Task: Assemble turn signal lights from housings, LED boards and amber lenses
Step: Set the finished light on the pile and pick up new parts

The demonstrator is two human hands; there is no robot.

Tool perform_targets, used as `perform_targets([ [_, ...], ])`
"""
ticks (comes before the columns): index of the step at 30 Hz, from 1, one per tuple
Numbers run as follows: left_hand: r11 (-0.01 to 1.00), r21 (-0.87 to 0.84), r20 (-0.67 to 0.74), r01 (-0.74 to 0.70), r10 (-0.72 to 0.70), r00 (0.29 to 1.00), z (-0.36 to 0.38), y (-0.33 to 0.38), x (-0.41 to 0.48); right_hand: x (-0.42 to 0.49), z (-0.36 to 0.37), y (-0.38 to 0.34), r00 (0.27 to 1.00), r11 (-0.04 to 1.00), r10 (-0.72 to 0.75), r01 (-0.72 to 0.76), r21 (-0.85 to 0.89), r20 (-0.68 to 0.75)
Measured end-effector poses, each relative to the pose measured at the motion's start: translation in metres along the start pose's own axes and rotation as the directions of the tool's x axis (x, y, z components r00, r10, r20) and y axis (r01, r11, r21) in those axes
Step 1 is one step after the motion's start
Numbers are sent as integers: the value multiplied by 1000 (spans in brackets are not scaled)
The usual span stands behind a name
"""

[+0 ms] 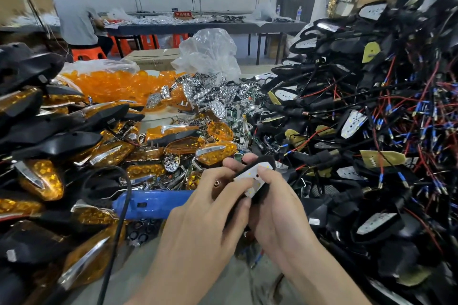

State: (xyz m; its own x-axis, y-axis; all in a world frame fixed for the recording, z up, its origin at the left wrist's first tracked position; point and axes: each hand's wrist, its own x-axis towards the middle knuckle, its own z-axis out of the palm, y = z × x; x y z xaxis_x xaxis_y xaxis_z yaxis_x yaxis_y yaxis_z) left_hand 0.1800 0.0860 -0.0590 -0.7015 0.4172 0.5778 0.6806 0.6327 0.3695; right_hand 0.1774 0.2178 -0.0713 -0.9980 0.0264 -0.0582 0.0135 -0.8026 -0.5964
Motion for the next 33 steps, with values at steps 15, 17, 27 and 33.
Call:
perform_targets([
  [15, 1000, 8, 14, -16, 16, 1000, 5, -3, -1, -4, 5, -4, 998, 999, 52, -52, -9, -36],
  [17, 1000, 11, 17, -15, 15, 1000, 5, -3, -1, -5, 3, -4, 997, 998, 56, -57, -13, -52],
  [27, 1000, 22, 11, -20, 20, 1000, 6, -3, -1, -1, -1, 0, 997, 999, 36, -38, -31, -71],
  [33, 1000, 21, 31, -8, 8, 999, 8, -4, -2, 0, -2, 5, 990, 981, -117, 102, -163, -85],
])
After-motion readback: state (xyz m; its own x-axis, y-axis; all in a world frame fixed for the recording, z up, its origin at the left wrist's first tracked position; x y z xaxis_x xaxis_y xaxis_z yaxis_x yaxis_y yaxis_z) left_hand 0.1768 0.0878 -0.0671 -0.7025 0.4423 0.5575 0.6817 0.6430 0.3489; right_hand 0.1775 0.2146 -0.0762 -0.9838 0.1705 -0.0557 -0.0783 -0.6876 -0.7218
